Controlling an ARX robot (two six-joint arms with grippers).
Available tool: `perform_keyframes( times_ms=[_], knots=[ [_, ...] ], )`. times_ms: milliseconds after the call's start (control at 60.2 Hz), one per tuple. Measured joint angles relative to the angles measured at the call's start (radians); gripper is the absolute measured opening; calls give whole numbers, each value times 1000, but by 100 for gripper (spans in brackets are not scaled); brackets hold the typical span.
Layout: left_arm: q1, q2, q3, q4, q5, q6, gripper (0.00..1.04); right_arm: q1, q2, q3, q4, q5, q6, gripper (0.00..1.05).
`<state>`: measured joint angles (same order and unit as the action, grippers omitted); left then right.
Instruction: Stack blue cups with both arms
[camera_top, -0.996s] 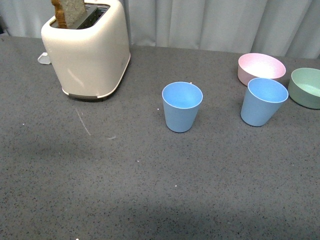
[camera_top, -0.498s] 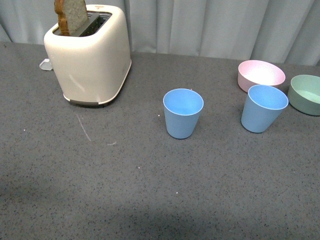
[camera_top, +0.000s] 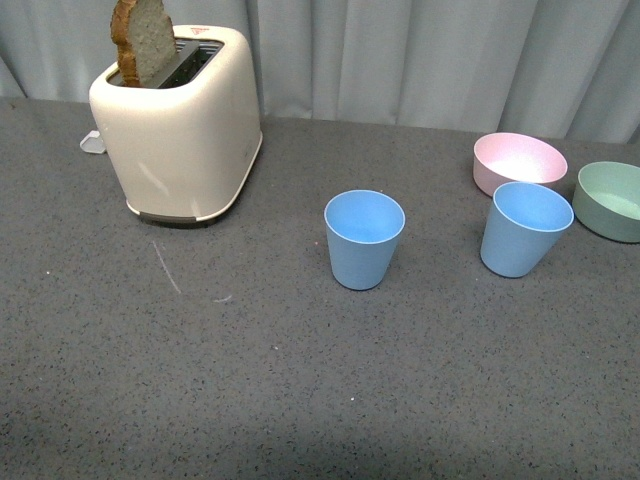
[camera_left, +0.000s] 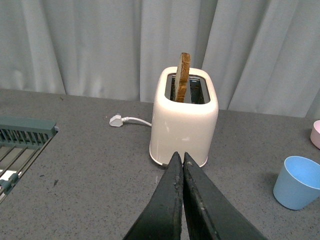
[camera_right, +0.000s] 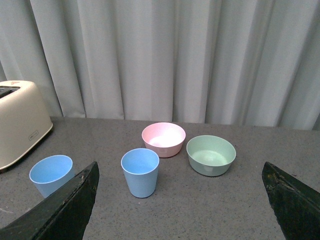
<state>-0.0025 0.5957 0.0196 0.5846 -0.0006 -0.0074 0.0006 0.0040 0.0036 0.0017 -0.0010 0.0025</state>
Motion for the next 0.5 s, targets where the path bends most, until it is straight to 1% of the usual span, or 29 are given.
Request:
perform_keyframes(
  times_ms=[183, 498],
  knots=[
    [0, -121, 0, -111, 0, 0, 4, 0, 0, 0, 0, 0, 0, 95],
    [0, -265, -1, -249, 0, 0, 4, 0, 0, 0, 0, 0, 0, 95]
  ],
)
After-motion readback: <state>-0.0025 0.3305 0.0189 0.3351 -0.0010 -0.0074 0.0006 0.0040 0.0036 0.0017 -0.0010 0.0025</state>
